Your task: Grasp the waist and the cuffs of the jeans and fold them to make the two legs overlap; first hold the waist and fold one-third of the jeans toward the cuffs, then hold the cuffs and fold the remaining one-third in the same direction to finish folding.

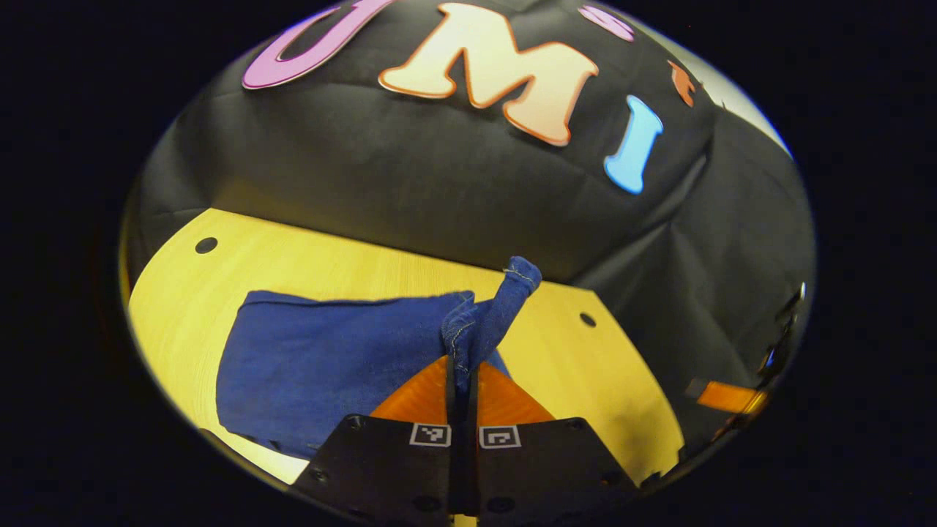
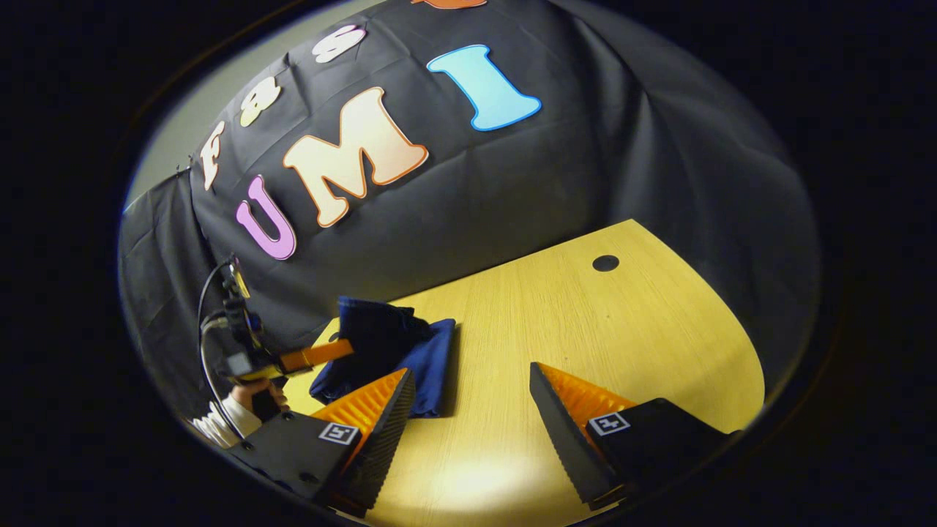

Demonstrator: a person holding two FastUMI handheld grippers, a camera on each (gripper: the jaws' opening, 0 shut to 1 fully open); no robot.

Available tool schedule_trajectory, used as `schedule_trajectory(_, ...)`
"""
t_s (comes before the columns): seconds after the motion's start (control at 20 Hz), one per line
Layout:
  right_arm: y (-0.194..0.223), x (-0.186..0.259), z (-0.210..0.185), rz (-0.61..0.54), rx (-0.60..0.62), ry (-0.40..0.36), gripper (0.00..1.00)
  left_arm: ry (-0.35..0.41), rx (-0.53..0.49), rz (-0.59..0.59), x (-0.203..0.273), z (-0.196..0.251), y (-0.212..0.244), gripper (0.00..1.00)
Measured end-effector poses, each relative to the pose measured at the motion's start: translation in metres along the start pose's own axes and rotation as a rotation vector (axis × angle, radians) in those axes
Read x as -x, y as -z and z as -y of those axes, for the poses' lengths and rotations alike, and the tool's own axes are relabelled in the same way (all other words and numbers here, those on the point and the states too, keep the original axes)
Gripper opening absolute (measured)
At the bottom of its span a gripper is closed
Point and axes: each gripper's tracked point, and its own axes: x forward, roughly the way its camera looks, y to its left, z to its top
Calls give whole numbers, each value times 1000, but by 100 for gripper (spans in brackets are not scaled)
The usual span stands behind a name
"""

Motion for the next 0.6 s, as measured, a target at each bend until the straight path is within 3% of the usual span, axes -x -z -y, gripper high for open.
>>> schedule_trajectory(0.1, 1, 2, -3, -2, 13, -11, 98, -21, -87, -46, -1, -4, 32, 0)
schedule_trajectory(0.25, 3, 5, -16, -7, 12, -38, 98, -39, -233, -124, 4, -14, 68, 0)
schedule_trajectory(0.35, 6, 7, -27, -7, 22, -43, 98, -41, -293, -184, 8, -17, 84, 7)
schedule_trajectory(0.45, 6, 10, -39, 9, 41, -44, 98, 13, -247, -174, 23, -1, 85, 50)
schedule_trajectory(0.55, 7, 14, -51, 25, 59, -30, 98, -10, -220, -115, 43, -3, 70, 92)
schedule_trajectory(0.6, 9, 15, -57, 32, 65, -21, 98, -26, -229, -105, 56, -7, 65, 99)
